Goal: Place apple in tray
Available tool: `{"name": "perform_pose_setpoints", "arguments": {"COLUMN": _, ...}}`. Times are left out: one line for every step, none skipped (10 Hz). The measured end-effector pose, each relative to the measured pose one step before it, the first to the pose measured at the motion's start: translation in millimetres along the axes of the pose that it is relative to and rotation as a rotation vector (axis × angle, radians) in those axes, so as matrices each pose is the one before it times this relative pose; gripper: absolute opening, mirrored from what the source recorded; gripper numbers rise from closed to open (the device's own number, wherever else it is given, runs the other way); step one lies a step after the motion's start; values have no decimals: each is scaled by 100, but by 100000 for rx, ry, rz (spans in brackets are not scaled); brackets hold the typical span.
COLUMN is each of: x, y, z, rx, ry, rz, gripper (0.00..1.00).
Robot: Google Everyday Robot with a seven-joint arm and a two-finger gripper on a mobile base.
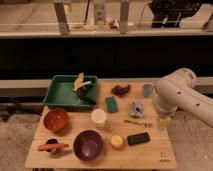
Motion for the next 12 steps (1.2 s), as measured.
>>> {"name": "perform_pose_setpoints", "arguments": {"x": -113, "y": 183, "z": 73, "rx": -38, "ry": 397, "rz": -1013, "gripper": 80}}
{"name": "perform_pose_setpoints", "arguments": {"x": -636, "y": 482, "z": 10, "rx": -37, "ry": 710, "rz": -3162, "gripper": 80}}
{"name": "perform_pose_setpoints", "arguments": {"x": -1015, "y": 428, "z": 8, "rx": -250, "ry": 574, "rz": -3169, "gripper": 80}}
{"name": "perform_pose_setpoints", "arguments": {"x": -1338, "y": 180, "z": -39, "rx": -29, "ry": 552, "rz": -3635, "gripper": 80}}
{"name": "perform_pose_setpoints", "arguments": {"x": -865, "y": 308, "z": -5, "rx": -64, "ry": 576, "rz": -2805, "gripper": 80}}
{"name": "perform_pose_setpoints", "arguments": {"x": -164, "y": 192, "z": 33, "rx": -134, "ry": 459, "rz": -866, "gripper": 80}}
{"name": "perform_pose_setpoints", "arguments": {"x": -99, "y": 72, "z": 63, "rx": -4, "ry": 396, "rz": -1426, "gripper": 80}}
{"name": "perform_pose_setpoints", "arguments": {"x": -242, "y": 146, "z": -37, "rx": -19, "ry": 359, "rz": -2224, "gripper": 80}}
{"name": "perform_pose_setpoints", "arguments": {"x": -541, "y": 105, "z": -33, "rx": -146, "ry": 523, "rz": -2440, "gripper": 80}}
{"name": "perform_pose_setpoints", "arguments": {"x": -923, "y": -172, "z": -85, "rx": 71, "ry": 398, "rz": -3067, "gripper": 80}}
{"name": "perform_pose_setpoints", "arguments": {"x": -706, "y": 0, "z": -56, "rx": -7, "ry": 560, "rz": -2668, "gripper": 80}}
{"name": "perform_pose_setpoints", "arguments": {"x": -483, "y": 81, "z": -38, "rx": -104, "ry": 473, "rz": -1890, "gripper": 80}}
